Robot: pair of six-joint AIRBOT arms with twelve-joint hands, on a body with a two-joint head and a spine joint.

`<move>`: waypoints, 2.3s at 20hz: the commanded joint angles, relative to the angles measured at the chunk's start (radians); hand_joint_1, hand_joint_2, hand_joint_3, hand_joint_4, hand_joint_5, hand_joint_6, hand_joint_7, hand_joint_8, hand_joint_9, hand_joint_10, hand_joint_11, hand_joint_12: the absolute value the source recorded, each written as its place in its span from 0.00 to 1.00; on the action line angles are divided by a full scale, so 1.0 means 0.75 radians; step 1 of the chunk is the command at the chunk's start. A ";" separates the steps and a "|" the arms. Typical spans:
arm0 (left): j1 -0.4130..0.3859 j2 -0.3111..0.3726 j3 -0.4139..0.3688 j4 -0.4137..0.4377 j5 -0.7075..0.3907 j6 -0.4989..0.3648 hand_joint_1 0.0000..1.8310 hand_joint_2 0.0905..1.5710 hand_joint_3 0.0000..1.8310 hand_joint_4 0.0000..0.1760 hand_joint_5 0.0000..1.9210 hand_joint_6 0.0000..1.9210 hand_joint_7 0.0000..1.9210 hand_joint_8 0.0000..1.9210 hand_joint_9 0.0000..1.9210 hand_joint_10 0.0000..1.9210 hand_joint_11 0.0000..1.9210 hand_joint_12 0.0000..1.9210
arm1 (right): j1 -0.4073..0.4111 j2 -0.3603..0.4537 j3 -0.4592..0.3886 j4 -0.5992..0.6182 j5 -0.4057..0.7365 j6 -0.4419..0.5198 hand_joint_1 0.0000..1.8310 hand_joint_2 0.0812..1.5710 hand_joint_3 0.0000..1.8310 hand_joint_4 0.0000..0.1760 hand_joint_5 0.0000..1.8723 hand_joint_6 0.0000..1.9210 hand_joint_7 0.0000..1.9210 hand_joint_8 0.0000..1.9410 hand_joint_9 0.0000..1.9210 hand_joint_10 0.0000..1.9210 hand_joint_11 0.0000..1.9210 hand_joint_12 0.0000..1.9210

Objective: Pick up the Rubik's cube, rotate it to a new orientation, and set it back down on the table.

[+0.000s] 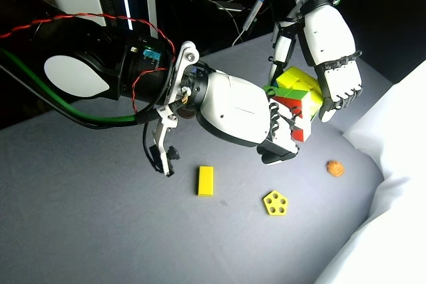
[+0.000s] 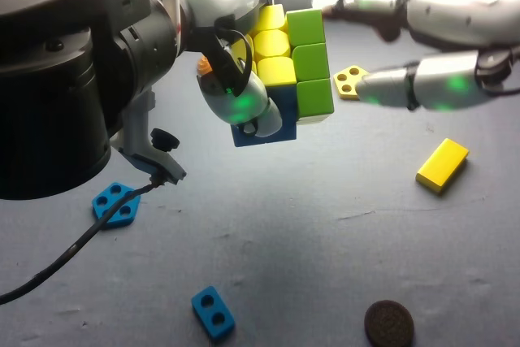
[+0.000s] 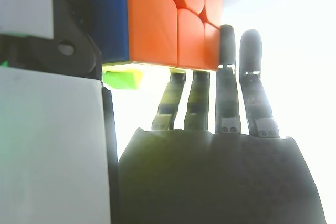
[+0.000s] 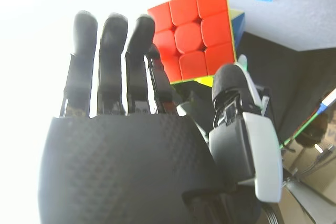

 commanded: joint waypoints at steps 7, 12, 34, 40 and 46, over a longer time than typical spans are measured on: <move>-0.018 0.011 -0.004 0.109 0.012 -0.011 0.61 0.75 0.00 0.00 0.08 0.70 0.13 0.74 0.11 0.72 0.00 0.81 | 0.063 0.098 -0.071 -0.130 0.226 0.062 0.00 0.83 0.00 0.00 0.05 0.00 0.16 0.86 0.17 1.00 0.11 1.00; -0.018 0.011 -0.004 0.109 0.012 -0.011 0.63 0.73 0.00 0.00 0.08 0.71 0.12 0.75 0.10 0.74 0.00 0.81 | 0.079 0.143 -0.119 -0.231 0.203 0.134 0.00 0.83 0.00 0.00 0.06 0.00 0.17 0.84 0.17 1.00 0.11 1.00; -0.020 0.011 -0.003 0.108 0.012 -0.011 0.61 0.76 0.00 0.00 0.05 0.77 0.10 0.78 0.10 0.75 0.00 0.81 | 0.047 0.057 -0.093 -0.178 0.113 0.067 0.00 0.83 0.00 0.00 0.04 0.00 0.16 0.86 0.16 1.00 0.10 1.00; -0.021 0.011 -0.001 0.108 0.012 -0.011 0.61 0.75 0.00 0.00 0.08 0.72 0.11 0.75 0.10 0.75 0.00 0.81 | 0.046 0.038 -0.083 -0.158 0.108 0.049 0.00 0.83 0.00 0.00 0.04 0.00 0.16 0.84 0.15 1.00 0.10 1.00; -0.021 0.011 -0.001 0.108 0.012 -0.011 0.62 0.74 0.00 0.00 0.09 0.71 0.13 0.76 0.10 0.75 0.00 0.82 | 0.046 0.013 -0.064 -0.090 0.107 -0.008 0.00 0.84 0.00 0.00 0.04 0.00 0.16 0.87 0.17 1.00 0.11 1.00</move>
